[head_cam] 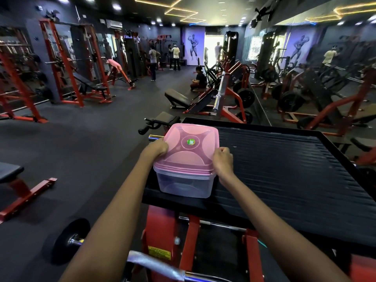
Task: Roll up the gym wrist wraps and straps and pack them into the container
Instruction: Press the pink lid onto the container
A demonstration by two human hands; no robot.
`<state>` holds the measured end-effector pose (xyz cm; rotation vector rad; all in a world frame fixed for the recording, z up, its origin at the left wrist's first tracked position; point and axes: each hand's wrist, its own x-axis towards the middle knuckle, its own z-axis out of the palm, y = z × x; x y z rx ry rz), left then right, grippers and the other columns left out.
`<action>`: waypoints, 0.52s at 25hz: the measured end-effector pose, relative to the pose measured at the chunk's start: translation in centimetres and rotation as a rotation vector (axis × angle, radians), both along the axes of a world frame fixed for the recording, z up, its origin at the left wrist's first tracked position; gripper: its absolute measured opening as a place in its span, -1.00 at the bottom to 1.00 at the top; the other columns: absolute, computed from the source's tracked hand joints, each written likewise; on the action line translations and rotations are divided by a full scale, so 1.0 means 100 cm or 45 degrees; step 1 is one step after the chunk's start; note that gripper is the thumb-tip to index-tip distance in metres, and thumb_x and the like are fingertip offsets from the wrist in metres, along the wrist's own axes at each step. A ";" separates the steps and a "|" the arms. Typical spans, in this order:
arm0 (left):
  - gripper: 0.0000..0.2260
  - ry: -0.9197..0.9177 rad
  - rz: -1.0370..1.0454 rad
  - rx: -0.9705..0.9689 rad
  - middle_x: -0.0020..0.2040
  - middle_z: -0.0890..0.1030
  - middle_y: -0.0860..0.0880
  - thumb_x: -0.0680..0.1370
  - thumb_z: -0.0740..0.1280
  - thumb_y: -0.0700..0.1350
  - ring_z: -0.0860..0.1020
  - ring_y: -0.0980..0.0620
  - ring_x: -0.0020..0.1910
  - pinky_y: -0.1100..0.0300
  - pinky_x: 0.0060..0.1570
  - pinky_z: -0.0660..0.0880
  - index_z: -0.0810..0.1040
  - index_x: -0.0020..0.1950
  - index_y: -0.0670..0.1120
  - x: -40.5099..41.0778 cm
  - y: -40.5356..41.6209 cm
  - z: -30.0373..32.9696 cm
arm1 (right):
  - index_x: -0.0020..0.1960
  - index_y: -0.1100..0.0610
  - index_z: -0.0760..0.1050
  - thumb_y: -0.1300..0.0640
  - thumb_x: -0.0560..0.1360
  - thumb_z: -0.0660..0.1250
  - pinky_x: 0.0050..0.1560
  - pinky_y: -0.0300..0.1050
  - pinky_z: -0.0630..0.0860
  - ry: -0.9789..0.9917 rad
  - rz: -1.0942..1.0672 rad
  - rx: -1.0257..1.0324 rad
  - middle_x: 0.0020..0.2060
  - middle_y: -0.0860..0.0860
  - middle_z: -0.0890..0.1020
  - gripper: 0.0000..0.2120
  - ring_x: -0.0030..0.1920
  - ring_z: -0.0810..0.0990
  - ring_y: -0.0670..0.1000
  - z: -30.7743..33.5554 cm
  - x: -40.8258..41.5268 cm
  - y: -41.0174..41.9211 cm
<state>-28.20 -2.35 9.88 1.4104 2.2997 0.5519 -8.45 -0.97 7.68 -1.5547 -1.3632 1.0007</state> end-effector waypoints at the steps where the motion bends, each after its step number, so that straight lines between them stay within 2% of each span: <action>1: -0.56 0.029 0.085 -0.042 0.38 0.39 -0.26 0.53 0.08 -0.12 0.40 -0.25 0.31 -0.01 0.28 0.34 0.30 0.40 -0.16 0.002 0.001 -0.003 | 0.29 0.28 0.37 0.04 0.59 0.01 0.15 0.07 0.45 -0.023 0.005 -0.036 0.23 0.22 0.47 -0.58 0.17 0.49 0.22 -0.001 0.001 0.003; 3: -0.55 0.048 0.223 -0.059 0.40 0.36 -0.26 0.58 0.02 -0.03 0.37 -0.25 0.34 -0.02 0.30 0.30 0.26 0.42 -0.20 0.005 -0.001 -0.010 | 0.28 0.29 0.39 -0.06 0.61 -0.05 0.15 0.06 0.47 -0.130 0.059 -0.079 0.21 0.22 0.51 -0.50 0.15 0.52 0.22 -0.005 0.001 0.008; 6: -0.54 -0.076 0.108 0.000 0.39 0.37 -0.27 0.64 -0.06 0.02 0.39 -0.22 0.32 0.02 0.26 0.31 0.30 0.40 -0.22 -0.004 -0.001 -0.019 | 0.27 0.27 0.40 -0.09 0.62 -0.07 0.16 0.08 0.45 -0.257 0.071 -0.048 0.20 0.22 0.52 -0.48 0.15 0.52 0.22 -0.011 0.001 0.012; 10: -0.58 0.005 0.146 0.161 0.32 0.45 -0.27 0.63 -0.06 -0.02 0.43 -0.24 0.26 0.02 0.22 0.33 0.44 0.30 -0.18 -0.009 -0.011 -0.035 | 0.21 0.30 0.42 -0.08 0.62 -0.01 0.08 0.03 0.41 -0.365 0.044 0.079 0.18 0.23 0.51 -0.52 0.14 0.50 0.25 -0.022 0.002 0.013; 13: -0.61 0.009 0.138 0.154 0.28 0.47 -0.27 0.62 -0.06 -0.06 0.45 -0.24 0.20 0.02 0.13 0.35 0.43 0.25 -0.20 -0.008 -0.009 -0.041 | 0.24 0.28 0.37 -0.06 0.62 0.03 0.11 0.08 0.46 -0.315 0.035 0.040 0.19 0.22 0.51 -0.56 0.13 0.51 0.25 -0.024 -0.001 0.015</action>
